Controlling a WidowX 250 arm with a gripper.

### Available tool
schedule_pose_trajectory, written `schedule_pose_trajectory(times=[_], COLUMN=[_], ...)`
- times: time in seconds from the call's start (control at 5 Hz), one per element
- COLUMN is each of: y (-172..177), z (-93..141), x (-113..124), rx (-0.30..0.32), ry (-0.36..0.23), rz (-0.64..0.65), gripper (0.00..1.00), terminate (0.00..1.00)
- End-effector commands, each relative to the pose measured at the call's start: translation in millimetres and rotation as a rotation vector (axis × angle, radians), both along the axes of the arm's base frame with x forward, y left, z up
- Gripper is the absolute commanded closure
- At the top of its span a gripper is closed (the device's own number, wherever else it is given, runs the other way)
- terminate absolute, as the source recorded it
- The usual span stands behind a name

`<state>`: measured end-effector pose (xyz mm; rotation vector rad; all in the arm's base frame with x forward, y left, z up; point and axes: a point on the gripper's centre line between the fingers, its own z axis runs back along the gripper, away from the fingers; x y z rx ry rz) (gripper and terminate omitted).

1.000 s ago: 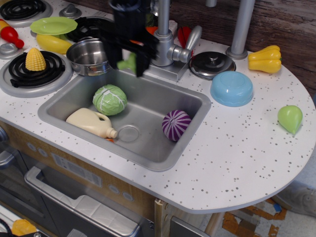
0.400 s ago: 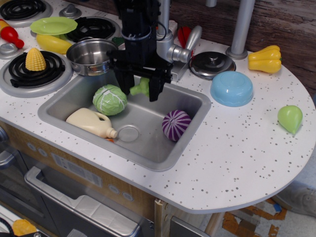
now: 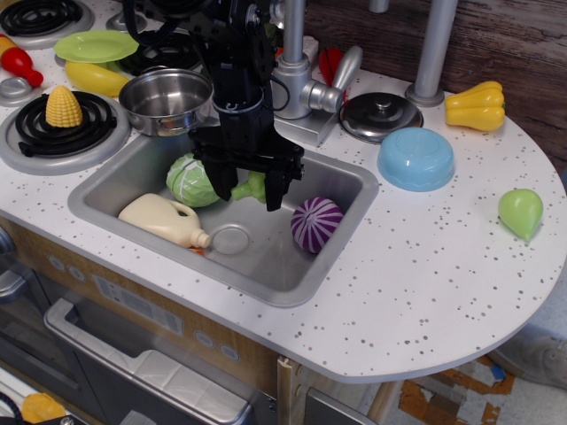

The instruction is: Take broccoli out of pan

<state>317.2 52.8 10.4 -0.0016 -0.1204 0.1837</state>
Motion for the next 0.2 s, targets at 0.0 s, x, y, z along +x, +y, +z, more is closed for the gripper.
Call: schedule_pose_trajectory(times=[0.0], y=[-2.8], z=[12.8], x=[4.0], rx=[0.026], ry=[-0.050], rz=[-0.001], gripper=[0.00], terminate=[1.00])
